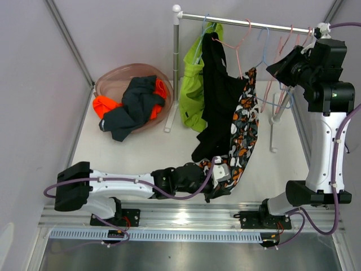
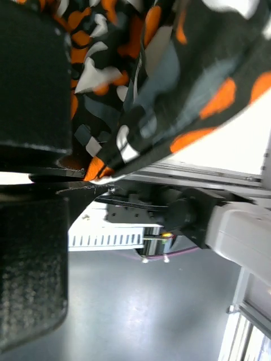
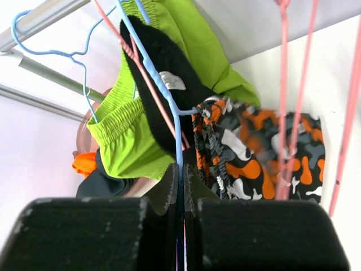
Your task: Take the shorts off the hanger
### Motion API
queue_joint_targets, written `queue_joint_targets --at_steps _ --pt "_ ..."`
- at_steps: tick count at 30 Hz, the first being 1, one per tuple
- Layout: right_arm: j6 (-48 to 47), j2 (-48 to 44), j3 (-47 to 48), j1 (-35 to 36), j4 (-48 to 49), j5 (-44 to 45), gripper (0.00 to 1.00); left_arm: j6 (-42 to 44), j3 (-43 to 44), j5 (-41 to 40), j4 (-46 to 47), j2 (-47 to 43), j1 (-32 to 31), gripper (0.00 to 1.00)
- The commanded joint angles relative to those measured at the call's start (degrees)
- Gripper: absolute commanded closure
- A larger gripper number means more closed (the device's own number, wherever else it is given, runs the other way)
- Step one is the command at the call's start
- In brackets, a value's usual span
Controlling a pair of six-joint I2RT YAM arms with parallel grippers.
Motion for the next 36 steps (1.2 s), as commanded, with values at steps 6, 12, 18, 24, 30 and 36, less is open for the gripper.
queue_joint_targets --at_steps 6,12,18,24,30,36 --pt "0.8 -3.1 0.9 -0.6 5.0 -2.7 1.0 5.0 18.0 -16.1 -10.3 5.6 -0.6 1.0" --pt "1.0 -11.5 -5.2 -0.6 3.0 -3.0 1.0 4.1 54.1 -25.4 -31.2 25.8 8.7 1.0" --pt "-1.0 -9.2 4.3 -0.5 -3.0 0.2 1.0 -2.0 73.4 -23.2 -47.3 37.5 15.0 1.0" --pt "-0.8 -5.9 8.3 -0.5 -0.3 2.4 1.0 -6.1 45.6 -21.3 -38.6 23.9 12.7 1.0" --pt "-2.2 -1.3 8.3 -3.0 3.7 5.6 1.0 -8.7 31.8 -31.8 -50.2 1.2 4.0 1.0" --pt "-2.0 2.0 7.8 -6.7 7.5 4.9 1.0 -7.5 41.0 -42.8 -63.6 -13.6 7.3 1.0"
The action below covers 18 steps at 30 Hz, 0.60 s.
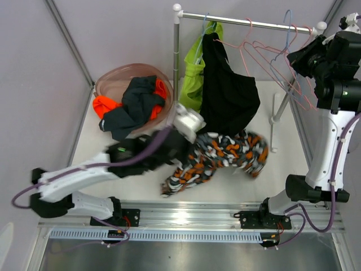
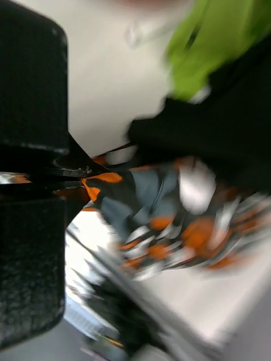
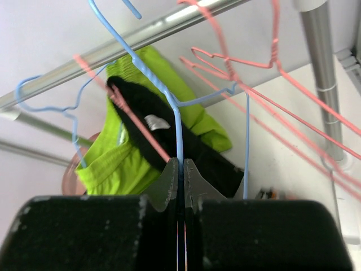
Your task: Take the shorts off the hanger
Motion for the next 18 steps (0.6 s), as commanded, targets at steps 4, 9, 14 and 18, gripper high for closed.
queue_joint_targets --at_steps 4,9,14,18 --pt "0.1 2.2 0.8 -2.8 7.5 -0.8 1.0 7.2 15.0 -11.5 -8.1 -9.7 14.2 1.0" --pt "0.7 4.5 0.4 -3.1 8.7 -2.3 1.0 15.0 28.5 -7.5 -6.1 -3.6 24.0 1.0" --pt "1.4 3.4 -5.8 -3.1 11.5 -4.4 1.0 16.8 47.9 0.7 -8.2 9.9 37.8 1.0" --pt "1.0 1.7 -10.5 -3.1 12.7 -4.5 1.0 16.5 66.1 5.8 -8.5 20.2 47.9 1.0"
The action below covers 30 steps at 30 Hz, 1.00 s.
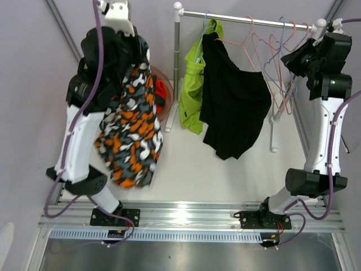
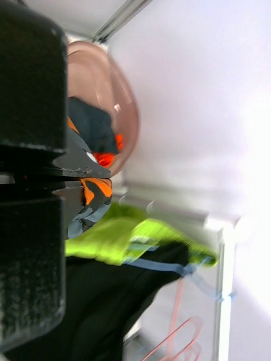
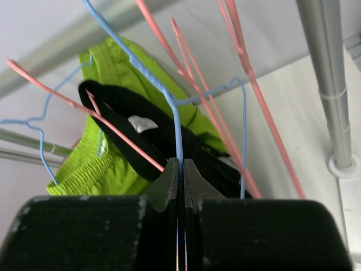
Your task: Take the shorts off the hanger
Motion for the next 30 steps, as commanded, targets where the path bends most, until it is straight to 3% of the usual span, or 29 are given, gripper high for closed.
queue_joint_targets --at_steps 1,5,12,18,21,22,23,24,25,26,29,30 --pt "0.5 -3.1 -3.2 -0.1 4.1 -1.0 1.0 0.8 9.0 7.6 2.0 4.2 7.2 1.0" --pt "1.0 -6.1 -10.6 -0.1 5.9 -1.8 1.0 -2.3 5.7 9.4 13.0 5.1 14.3 1.0" --pt "0.2 -10.8 -18.7 -0.1 7.3 -1.9 1.0 4.8 8.1 -3.4 23.9 15.9 18.8 1.0" --pt "0.3 -11.5 -21.9 -0.1 8.5 -2.6 1.0 0.8 1.0 -7.6 21.7 23.3 22.9 0.99" --pt "0.3 -11.6 -22.7 -0.1 8.9 -2.8 1.0 -1.0 1.3 -7.4 17.2 28.7 24.6 0.92" --pt "0.4 -11.6 -23.3 -0.1 9.0 -2.8 1.0 -1.6 1.0 -7.3 16.2 29.9 25.0 0.89" --pt "0.3 -11.7 -23.4 -0.1 9.1 -2.8 1.0 -2.2 0.8 -7.0 15.3 30.9 25.2 0.72" --pt "0.4 -11.7 -23.6 -0.1 9.1 -2.8 1.0 -3.7 0.9 -6.2 13.3 33.0 25.8 0.62" --pt "0.5 -11.7 -23.9 -0.1 9.1 -2.8 1.0 -4.4 0.9 -5.4 12.3 33.6 26.0 0.48" --pt "0.4 -11.7 -23.9 -0.1 9.1 -2.9 1.0 -4.8 1.2 -4.2 11.5 34.2 26.2 0.24" --pt "0.2 -11.9 -24.1 -0.1 8.6 -2.7 1.0 -6.9 0.7 -2.4 8.8 33.8 26.3 0.09" --pt "0.1 -11.9 -24.0 -0.1 8.5 -2.5 1.0 -7.3 0.3 -1.9 8.6 33.0 26.3 0.08"
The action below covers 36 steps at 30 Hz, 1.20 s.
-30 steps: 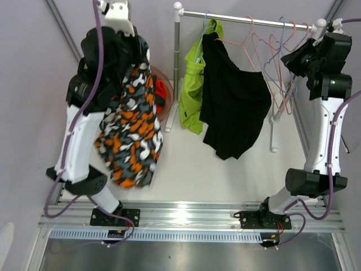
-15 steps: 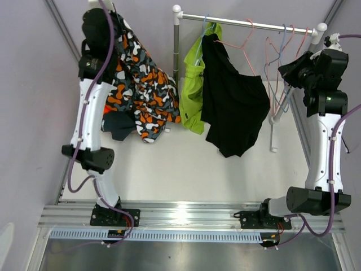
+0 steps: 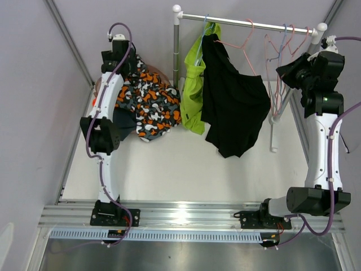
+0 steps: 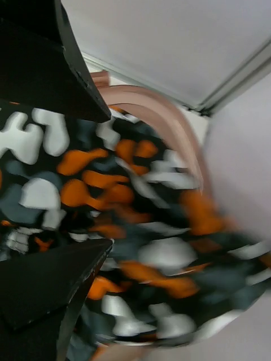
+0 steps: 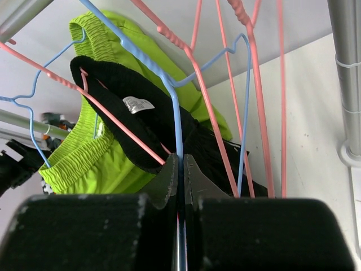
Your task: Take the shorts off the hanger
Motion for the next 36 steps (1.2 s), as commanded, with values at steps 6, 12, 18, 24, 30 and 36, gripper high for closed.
queue_joint_targets --at_steps 6,12,18,24,30,36 --pt "-1.2 -1.3 -0.7 -0.1 -5.7 2.1 0.25 -3.3 -5.2 6.3 -1.4 -15.4 -1.3 0.01" --pt "-2.9 -3.3 2.8 -0.3 -8.9 8.1 0.03 0.2 -12.0 11.9 -2.7 -28.0 -6.1 0.01" --pt "-0.6 -6.1 8.4 0.2 -6.6 4.2 0.04 2.6 -26.8 13.7 2.2 -42.8 -13.5 0.01" --pt "2.9 -2.4 11.0 2.5 4.7 -11.1 0.11 -0.1 -40.4 15.8 6.0 -51.5 -15.3 0.01" --pt "1.8 5.1 15.1 6.2 5.8 -13.1 0.14 -1.7 -52.0 20.1 8.9 -58.9 -15.5 0.02" --pt "0.2 11.9 18.2 7.1 5.7 -12.2 0.17 -1.2 -58.8 23.7 11.3 -63.9 -15.6 0.01"
